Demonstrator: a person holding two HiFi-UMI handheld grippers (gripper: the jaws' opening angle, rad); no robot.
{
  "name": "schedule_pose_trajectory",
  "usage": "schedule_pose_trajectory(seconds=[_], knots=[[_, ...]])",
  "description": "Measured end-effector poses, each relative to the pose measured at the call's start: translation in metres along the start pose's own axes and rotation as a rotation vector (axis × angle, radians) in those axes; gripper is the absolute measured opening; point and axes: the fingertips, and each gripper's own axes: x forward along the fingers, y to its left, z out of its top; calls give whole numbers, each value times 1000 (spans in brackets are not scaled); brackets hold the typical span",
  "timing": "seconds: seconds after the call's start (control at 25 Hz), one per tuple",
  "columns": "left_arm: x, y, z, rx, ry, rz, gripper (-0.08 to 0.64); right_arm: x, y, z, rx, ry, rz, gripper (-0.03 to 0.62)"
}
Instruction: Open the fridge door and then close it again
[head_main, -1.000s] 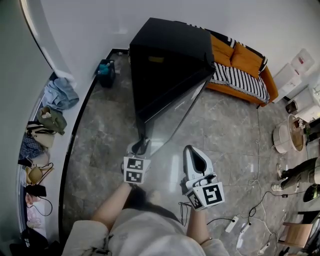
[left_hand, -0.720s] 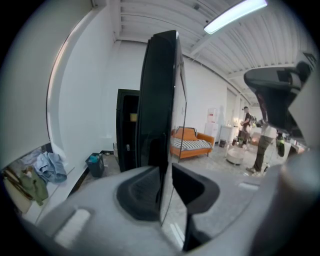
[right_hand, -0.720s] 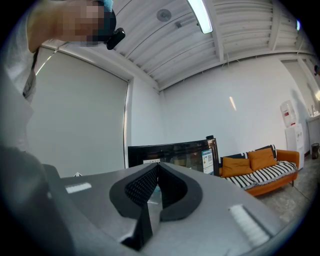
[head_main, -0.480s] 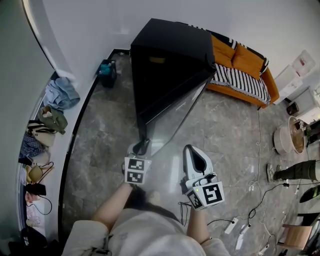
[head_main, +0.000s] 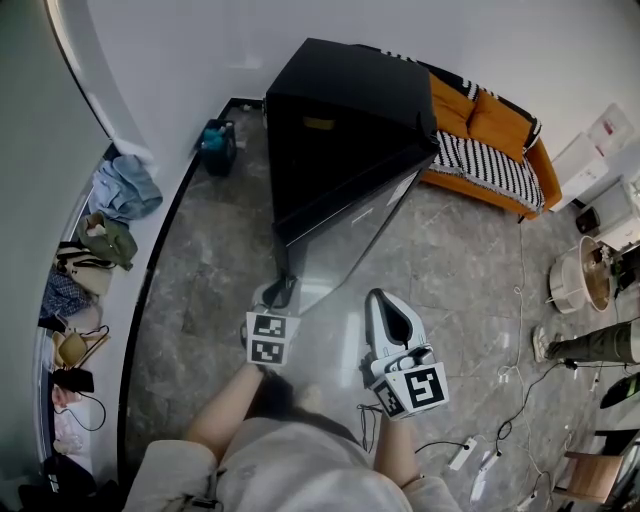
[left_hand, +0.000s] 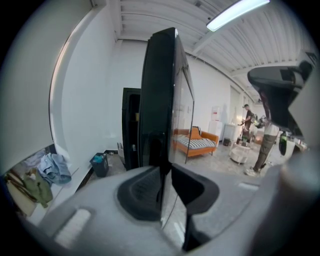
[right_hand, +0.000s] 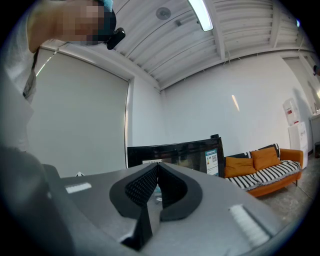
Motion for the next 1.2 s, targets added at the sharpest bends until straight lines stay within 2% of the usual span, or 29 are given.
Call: schedule_pose_trajectory(seconds=[0.52, 1.2], knots=[[24, 52, 15, -20, 12, 23, 87, 35, -3, -2, 9, 8, -9, 0], [67, 116, 38, 15, 13, -7, 100, 86, -10, -8, 17, 25, -47, 0]])
